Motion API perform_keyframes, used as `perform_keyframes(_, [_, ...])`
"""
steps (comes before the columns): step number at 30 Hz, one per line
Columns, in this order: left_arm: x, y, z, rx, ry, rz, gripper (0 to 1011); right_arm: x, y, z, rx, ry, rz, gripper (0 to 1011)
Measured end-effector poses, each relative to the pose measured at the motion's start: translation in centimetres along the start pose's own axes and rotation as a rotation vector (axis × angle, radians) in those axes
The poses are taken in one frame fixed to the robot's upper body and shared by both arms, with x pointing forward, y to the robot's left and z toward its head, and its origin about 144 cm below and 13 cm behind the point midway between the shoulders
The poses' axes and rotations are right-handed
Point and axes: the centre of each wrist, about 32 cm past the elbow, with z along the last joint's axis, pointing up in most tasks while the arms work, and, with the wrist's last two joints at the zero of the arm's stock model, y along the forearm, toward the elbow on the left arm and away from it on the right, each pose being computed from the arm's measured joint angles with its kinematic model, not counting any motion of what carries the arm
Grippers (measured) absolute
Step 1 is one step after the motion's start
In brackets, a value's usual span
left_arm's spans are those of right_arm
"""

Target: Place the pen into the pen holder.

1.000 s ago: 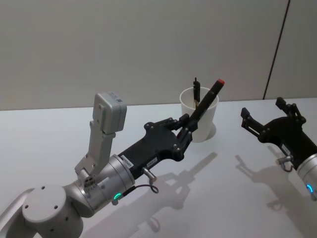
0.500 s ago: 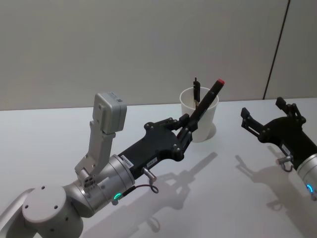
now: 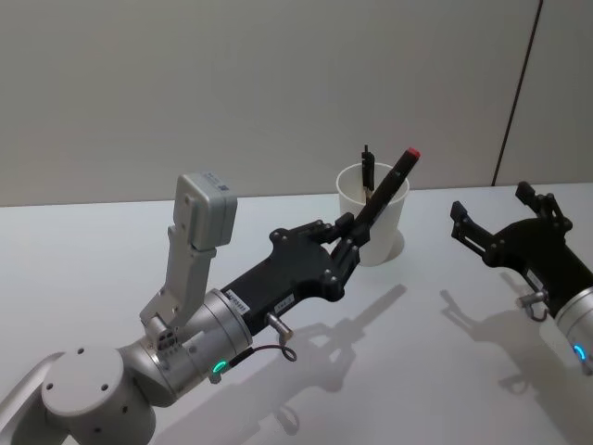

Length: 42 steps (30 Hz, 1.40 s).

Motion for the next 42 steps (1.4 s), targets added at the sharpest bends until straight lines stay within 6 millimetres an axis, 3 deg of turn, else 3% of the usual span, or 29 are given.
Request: perform_keyframes(42, [0.0,0.0,0.0,0.0,0.0,0.0,170,0.06,0.04,0.11,0.002,-0.013,0.013,1001])
